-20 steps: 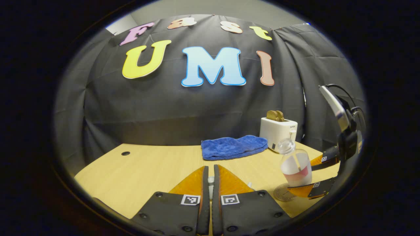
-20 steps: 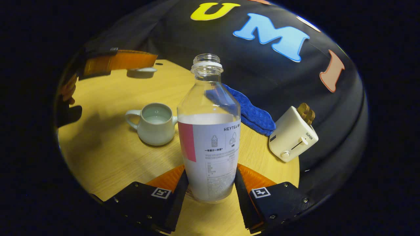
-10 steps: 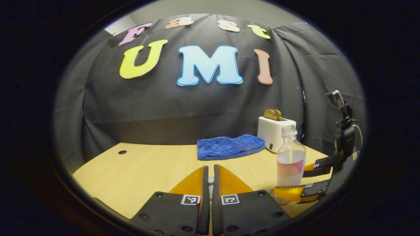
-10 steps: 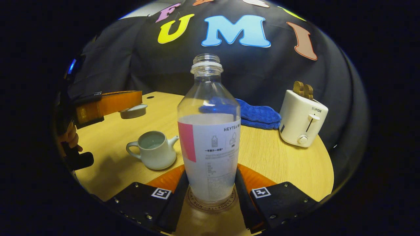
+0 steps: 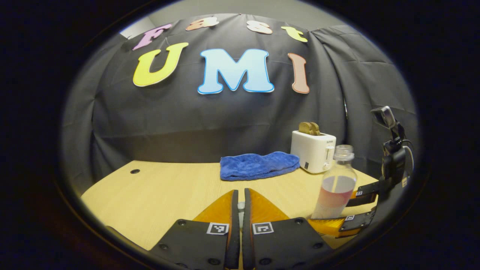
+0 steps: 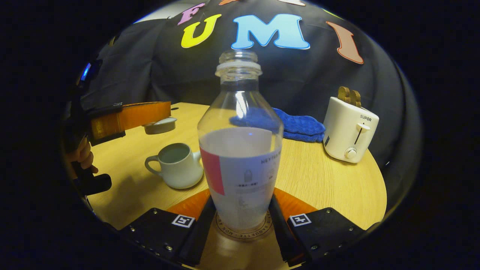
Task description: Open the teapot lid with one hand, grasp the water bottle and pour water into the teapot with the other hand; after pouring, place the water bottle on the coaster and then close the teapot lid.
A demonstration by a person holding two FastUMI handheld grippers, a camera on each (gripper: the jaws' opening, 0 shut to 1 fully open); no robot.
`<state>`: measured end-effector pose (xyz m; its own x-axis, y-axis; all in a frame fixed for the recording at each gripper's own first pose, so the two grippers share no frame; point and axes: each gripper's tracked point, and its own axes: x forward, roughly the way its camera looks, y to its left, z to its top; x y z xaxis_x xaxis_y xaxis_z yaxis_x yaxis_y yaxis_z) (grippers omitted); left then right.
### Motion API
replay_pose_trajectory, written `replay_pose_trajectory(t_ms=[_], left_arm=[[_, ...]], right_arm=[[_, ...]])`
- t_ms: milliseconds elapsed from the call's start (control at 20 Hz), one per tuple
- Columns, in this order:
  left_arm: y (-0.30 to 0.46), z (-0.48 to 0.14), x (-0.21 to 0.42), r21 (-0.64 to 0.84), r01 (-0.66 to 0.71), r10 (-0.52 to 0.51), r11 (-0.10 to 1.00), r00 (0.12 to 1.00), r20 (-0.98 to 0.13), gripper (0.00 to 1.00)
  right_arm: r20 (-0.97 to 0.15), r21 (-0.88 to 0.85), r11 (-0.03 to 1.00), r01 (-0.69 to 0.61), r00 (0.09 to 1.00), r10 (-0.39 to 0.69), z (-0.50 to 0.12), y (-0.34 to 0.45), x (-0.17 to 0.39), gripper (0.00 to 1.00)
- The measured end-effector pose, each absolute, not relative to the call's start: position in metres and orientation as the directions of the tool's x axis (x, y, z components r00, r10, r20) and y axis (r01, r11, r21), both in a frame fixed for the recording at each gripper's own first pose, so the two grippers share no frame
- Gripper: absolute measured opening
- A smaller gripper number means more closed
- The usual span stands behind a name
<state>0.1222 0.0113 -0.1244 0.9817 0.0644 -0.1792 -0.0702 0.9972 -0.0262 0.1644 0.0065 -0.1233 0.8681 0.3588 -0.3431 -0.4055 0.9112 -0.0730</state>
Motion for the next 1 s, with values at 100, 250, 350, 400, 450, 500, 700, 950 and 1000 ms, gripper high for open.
replay_pose_trajectory(t_ms=[100,250,350,400,450,500,700,950,1000], left_arm=[[0.006,-0.131,0.125,-0.023,-0.061,0.056,0.998,0.98,-0.189,0.1],[-0.001,-0.142,0.126,-0.012,-0.048,0.044,0.999,0.978,-0.206,0.09],[-0.005,-0.149,0.126,-0.008,-0.041,0.039,0.999,0.975,-0.218,0.1],[-0.006,-0.15,0.126,-0.004,-0.04,0.038,0.999,0.974,-0.223,0.09],[-0.007,-0.152,0.126,0.0,-0.038,0.037,0.999,0.973,-0.226,0.1],[-0.009,-0.156,0.126,0.006,-0.036,0.036,0.999,0.972,-0.231,0.09],[-0.015,-0.161,0.125,0.033,-0.022,0.029,0.999,0.972,-0.233,0.09],[-0.019,-0.164,0.126,0.036,-0.021,0.029,0.999,0.971,-0.238,0.09],[-0.019,-0.164,0.125,0.038,-0.021,0.03,0.999,0.972,-0.235,0.09]], right_arm=[[-0.347,-0.066,0.912,-0.404,0.867,0.359,-0.121,0.008,0.161,0.77],[-0.349,-0.048,0.918,-0.394,0.867,0.354,-0.122,0.004,0.164,0.78],[-0.355,-0.043,0.918,-0.395,0.865,0.355,-0.123,0.004,0.163,0.78],[-0.355,-0.042,0.917,-0.396,0.864,0.356,-0.122,0.004,0.162,0.78],[-0.358,-0.042,0.917,-0.397,0.863,0.357,-0.122,0.004,0.162,0.78],[-0.36,-0.043,0.917,-0.397,0.862,0.356,-0.122,0.003,0.162,0.78],[-0.353,-0.045,0.915,-0.402,0.863,0.361,-0.117,0.003,0.159,0.81],[-0.323,-0.04,0.915,-0.401,0.872,0.368,-0.097,0.001,0.155,0.94],[-0.311,-0.03,0.917,-0.397,0.876,0.369,-0.09,0.001,0.153,0.95]])
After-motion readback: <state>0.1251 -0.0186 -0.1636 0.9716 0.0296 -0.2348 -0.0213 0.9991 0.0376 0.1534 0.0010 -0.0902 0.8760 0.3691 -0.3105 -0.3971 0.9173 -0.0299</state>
